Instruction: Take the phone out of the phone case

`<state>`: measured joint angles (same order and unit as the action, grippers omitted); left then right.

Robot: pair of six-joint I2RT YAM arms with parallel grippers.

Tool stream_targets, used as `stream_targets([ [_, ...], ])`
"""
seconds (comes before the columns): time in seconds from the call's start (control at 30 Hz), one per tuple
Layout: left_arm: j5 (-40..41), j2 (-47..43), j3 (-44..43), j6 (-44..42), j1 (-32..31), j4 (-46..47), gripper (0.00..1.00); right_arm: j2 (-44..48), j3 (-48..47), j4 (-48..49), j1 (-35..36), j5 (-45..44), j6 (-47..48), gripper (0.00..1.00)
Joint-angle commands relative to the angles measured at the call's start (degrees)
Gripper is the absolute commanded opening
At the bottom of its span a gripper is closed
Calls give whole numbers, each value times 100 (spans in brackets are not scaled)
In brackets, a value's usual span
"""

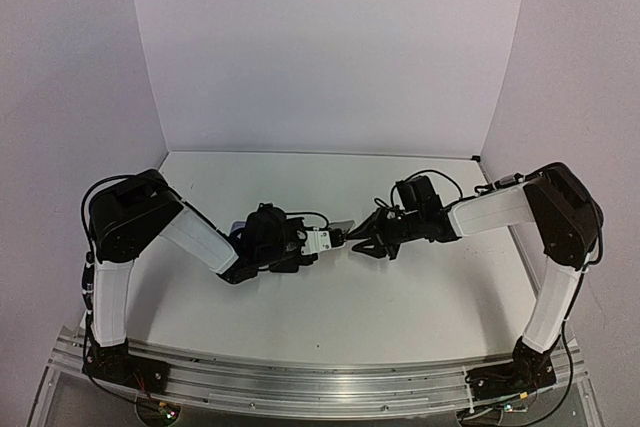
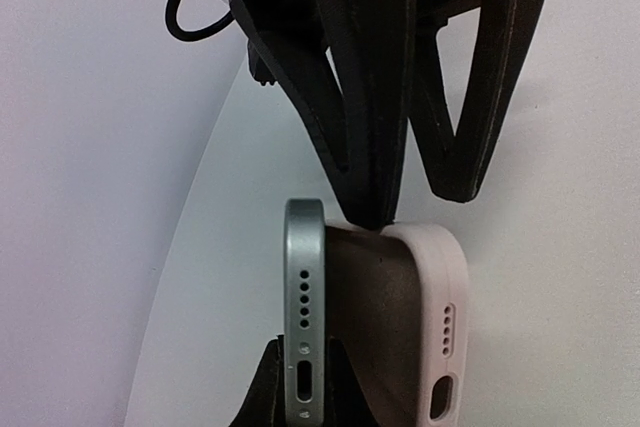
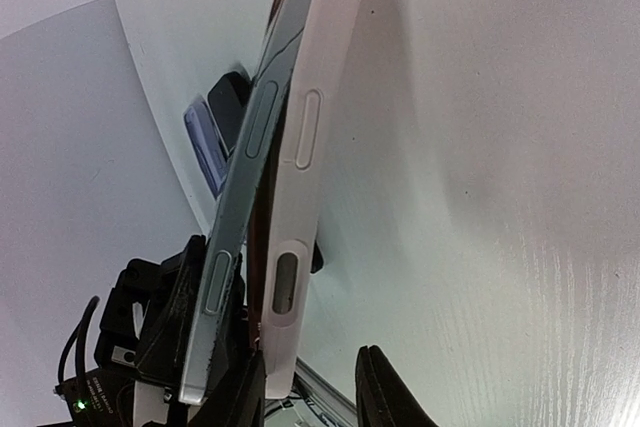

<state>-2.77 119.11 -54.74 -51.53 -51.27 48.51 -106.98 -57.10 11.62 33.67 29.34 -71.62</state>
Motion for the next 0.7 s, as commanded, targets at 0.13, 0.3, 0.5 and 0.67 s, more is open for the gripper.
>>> stream_targets([
  [0.13,-137,-181,-44,219,-33,-312,0,-284,-385,410,39,79,-74,31],
  [0.3,-133,-194,-29,211,-33,-275,0,-370,-305,415,61,-2,-154,24],
  [0.5,-87,-293,-158,167,-35,-257,0,-859,-213,460,71,-69,-165,0],
  [0.67,-353,-821,-309,259,50,-871,0,-958,-31,191,18,-125,129,0],
])
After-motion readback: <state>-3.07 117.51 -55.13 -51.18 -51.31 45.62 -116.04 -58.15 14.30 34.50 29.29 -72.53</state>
